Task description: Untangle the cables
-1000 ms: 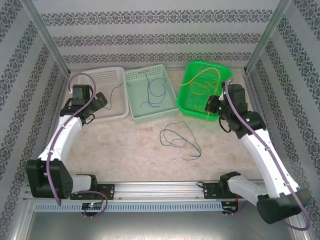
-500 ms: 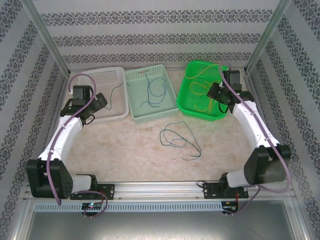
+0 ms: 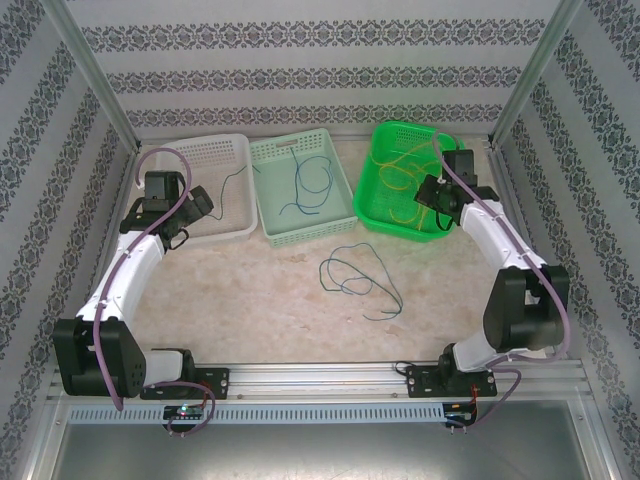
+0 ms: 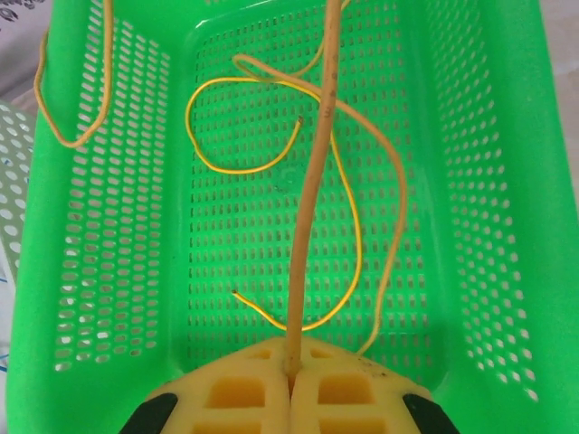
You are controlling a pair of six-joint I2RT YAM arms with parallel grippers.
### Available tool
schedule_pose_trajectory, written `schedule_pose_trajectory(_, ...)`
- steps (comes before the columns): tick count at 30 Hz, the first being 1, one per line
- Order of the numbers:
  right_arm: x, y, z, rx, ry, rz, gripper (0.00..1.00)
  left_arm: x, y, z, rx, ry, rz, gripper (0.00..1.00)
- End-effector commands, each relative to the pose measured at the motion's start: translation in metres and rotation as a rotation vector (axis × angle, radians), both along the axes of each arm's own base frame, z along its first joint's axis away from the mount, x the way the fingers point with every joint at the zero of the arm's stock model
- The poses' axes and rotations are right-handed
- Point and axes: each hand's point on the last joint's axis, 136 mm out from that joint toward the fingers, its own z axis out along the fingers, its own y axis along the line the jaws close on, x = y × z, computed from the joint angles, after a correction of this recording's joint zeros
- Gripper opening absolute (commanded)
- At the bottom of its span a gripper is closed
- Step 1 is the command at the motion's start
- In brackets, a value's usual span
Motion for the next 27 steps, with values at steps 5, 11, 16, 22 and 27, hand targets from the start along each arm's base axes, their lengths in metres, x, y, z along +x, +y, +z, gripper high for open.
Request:
schedule_pose_trajectory(5, -0.002, -0.016, 0.042, 0.015, -0.158, -0.07, 0.0, -0.001, 0.007, 0.005, 0.012, -0.021, 0.02, 1.0)
schedule_pose_trajectory(11, -0.006, -0.018, 0.022, 0.011, -0.089, -0.079, 0.0, -0.001, 0.006, 0.005, 0.007, -0.022, 0.019, 1.0)
schedule_pose_trajectory(16, -0.009, -0.016, 0.006, 0.034, -0.067, -0.089, 0.0, -0.002, 0.008, 0.004, 0.017, -0.017, 0.022, 1.0)
schedule_pose_trajectory(22, -0.01, -0.017, -0.015, 0.039, 0.004, -0.083, 0.0, -0.001, 0.006, 0.001, 0.006, -0.01, 0.019, 1.0)
schedule_pose_trajectory(27, -0.01, -0.013, -0.03, 0.039, 0.051, -0.048, 0.14, -0.001, 0.007, 0.002, 0.009, -0.01, 0.021, 0.99)
